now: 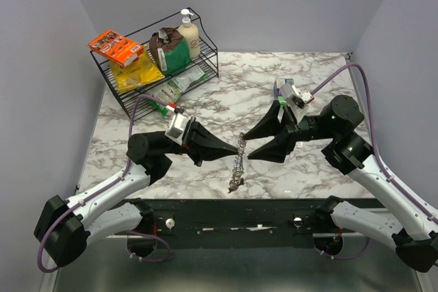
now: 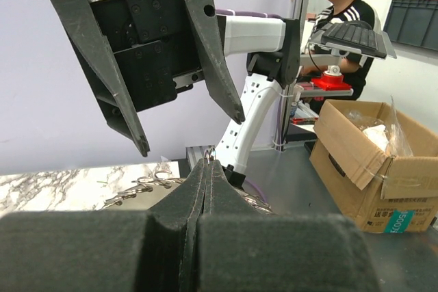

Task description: Put the keys on the keyring

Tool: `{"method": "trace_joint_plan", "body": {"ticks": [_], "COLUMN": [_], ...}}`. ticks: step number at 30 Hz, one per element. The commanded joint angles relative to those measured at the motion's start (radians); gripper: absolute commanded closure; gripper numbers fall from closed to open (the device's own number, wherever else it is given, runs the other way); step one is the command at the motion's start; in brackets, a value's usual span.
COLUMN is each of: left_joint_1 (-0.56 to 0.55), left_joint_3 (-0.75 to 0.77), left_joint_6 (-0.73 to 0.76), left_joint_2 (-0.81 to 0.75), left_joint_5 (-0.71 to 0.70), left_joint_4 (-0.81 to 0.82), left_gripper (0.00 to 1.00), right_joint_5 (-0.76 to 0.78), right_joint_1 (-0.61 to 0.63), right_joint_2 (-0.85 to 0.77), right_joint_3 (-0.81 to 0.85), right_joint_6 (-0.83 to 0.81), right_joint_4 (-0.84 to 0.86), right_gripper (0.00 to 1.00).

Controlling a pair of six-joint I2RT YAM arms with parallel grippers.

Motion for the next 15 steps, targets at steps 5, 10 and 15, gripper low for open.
{"method": "trace_joint_plan", "body": {"ticks": [5, 10, 15], "left_joint_1": [0.004, 0.004, 0.004], "left_joint_3": [0.038, 0.036, 0.038], "left_joint_6": [0.010, 0.010, 0.010], "left_joint_2": [-0.017, -0.015, -0.017], "left_joint_5": [-0.007, -0.014, -0.018], "left_joint_4": [0.033, 0.042, 0.048], "left_gripper": [1.00, 1.00, 1.00], "right_joint_5": [-0.003, 0.012, 0.041], "right_joint_1": [0.047, 0.057, 0.063], "right_joint_2": [0.025, 0.027, 0.019], "right_joint_3": [0.009, -0.004, -0.019], "right_joint_6": [0.013, 0.002, -0.012], "right_joint_4": [0.006, -0.014, -0.029], "right_gripper": [0.47, 0.57, 0.65]}}
